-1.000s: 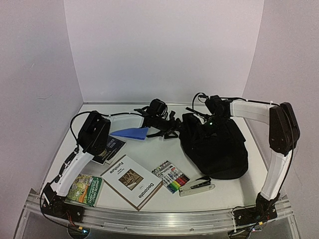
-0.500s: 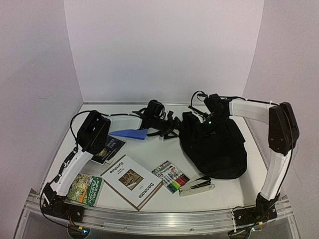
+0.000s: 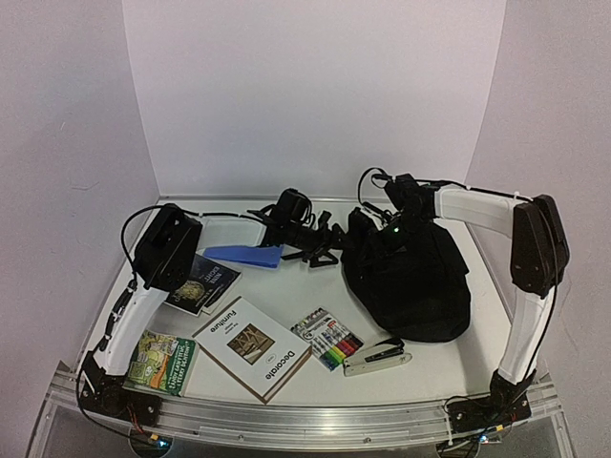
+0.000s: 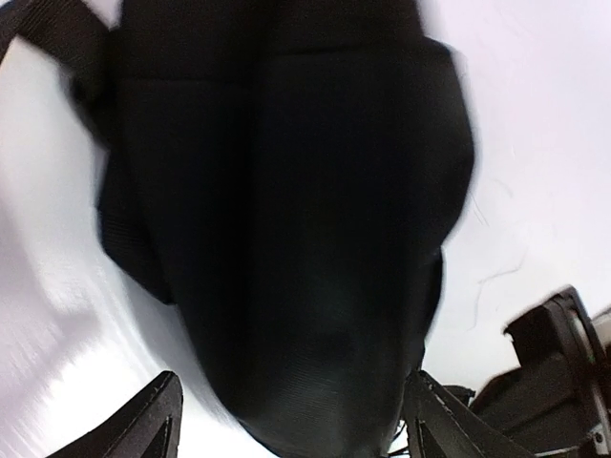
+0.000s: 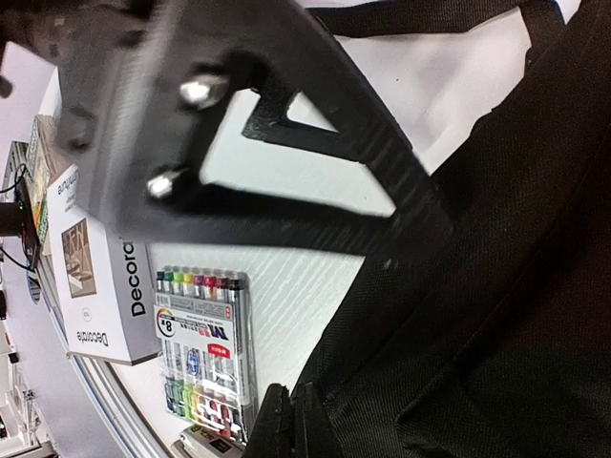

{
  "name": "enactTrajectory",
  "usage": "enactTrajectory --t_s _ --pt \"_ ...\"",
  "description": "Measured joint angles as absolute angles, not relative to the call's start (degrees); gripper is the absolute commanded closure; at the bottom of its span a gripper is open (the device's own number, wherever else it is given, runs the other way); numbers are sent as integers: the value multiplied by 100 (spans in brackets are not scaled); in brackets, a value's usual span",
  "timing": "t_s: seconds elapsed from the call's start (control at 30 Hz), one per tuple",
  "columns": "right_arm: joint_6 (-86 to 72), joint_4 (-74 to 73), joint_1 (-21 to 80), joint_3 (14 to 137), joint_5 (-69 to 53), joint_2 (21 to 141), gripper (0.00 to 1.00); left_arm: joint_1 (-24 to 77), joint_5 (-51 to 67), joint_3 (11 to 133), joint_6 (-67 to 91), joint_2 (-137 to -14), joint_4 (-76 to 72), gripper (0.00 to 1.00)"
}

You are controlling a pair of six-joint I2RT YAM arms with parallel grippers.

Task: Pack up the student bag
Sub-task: Unzip the student bag at the center of the board.

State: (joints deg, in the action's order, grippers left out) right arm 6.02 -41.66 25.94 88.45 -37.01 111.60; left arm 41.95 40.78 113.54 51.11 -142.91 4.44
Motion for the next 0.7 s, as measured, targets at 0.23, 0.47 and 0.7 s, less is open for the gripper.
enactTrajectory --t_s 0.23,0.47,0.7 --pt "602 -4160 2604 9057 -3719 11358 100 4211 4038 11466 4826 -13993 670 24" --pt "602 -4162 2604 9139 -3721 11382 100 4231 4076 12193 4778 -14285 1154 25" --pt "658 -4172 2640 9141 -3734 11382 100 4304 4332 12515 4808 -14772 1216 31"
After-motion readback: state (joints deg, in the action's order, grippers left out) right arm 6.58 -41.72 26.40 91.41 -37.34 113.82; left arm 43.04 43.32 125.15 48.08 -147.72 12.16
